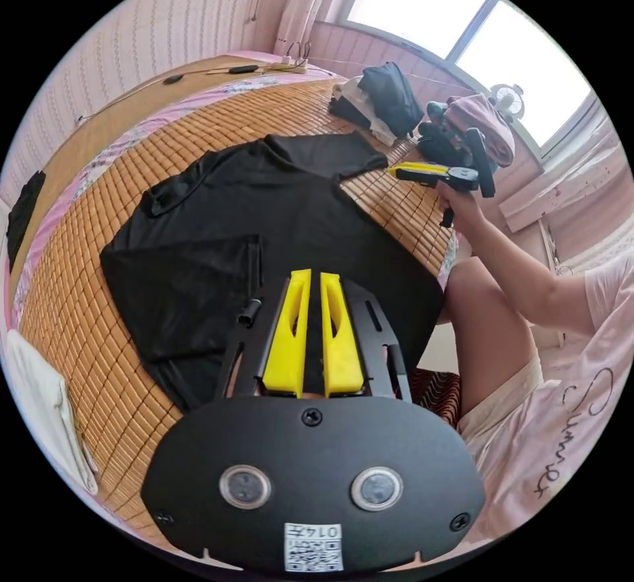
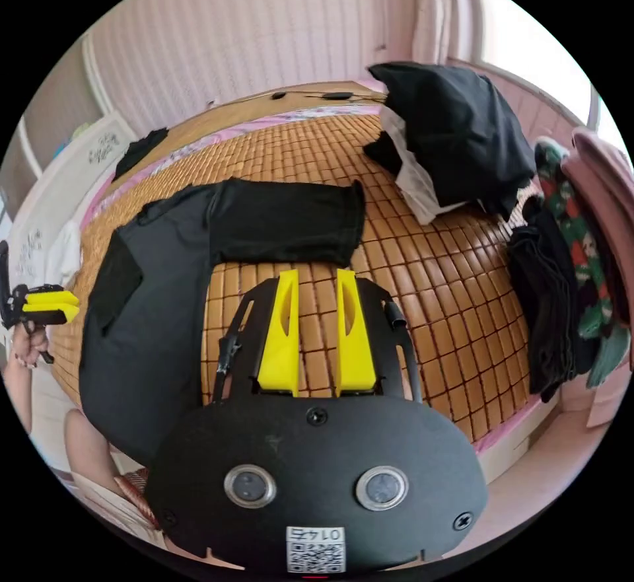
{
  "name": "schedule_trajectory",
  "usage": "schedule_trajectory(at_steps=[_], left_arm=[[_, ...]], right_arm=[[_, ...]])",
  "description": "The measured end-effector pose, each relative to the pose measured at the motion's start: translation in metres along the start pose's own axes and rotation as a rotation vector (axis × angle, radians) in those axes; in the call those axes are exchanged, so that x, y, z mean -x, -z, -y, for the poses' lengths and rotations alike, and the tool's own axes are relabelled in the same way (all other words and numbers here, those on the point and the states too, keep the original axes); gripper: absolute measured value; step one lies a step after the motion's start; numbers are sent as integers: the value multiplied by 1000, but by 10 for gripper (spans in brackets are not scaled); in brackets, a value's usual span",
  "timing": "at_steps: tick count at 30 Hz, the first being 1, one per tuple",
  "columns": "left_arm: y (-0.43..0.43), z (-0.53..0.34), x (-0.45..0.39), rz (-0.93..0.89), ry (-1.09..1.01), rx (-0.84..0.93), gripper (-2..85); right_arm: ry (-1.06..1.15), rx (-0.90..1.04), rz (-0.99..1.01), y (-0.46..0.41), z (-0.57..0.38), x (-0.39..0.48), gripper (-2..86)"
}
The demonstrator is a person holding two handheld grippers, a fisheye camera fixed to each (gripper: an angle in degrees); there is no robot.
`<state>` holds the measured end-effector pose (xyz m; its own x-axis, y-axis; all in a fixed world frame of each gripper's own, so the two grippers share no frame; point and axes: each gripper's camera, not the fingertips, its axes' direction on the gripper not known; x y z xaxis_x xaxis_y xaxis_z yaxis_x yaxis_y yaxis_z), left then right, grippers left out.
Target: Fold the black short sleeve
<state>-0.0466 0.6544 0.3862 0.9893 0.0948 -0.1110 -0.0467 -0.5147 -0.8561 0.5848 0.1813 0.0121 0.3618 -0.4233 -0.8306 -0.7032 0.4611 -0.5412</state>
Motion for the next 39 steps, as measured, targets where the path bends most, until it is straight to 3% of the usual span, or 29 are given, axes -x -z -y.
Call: schedule_trajectory(at_steps=[2, 7, 16, 22, 26, 39], left_arm=[[-7, 37, -11, -15, -39, -28, 32], [-44, 145, -40, -36, -101, -42, 30], [-135, 289, -106, 1, -250, 36, 43], [-220, 364, -138, -15, -137, 112, 85], [-264, 378, -155, 128, -199, 224, 17], [-163, 331, -169, 138, -445, -35, -10]], right_arm=[[-51, 7, 102, 2, 18, -33, 90], [-36, 41, 96, -2, 31, -63, 68], [-1, 39, 393, 31, 52, -111, 23], [24, 45, 483, 48, 62, -129, 26], [90, 87, 471, 57, 69, -132, 44], [-95, -51, 512, 91, 68, -192, 174]])
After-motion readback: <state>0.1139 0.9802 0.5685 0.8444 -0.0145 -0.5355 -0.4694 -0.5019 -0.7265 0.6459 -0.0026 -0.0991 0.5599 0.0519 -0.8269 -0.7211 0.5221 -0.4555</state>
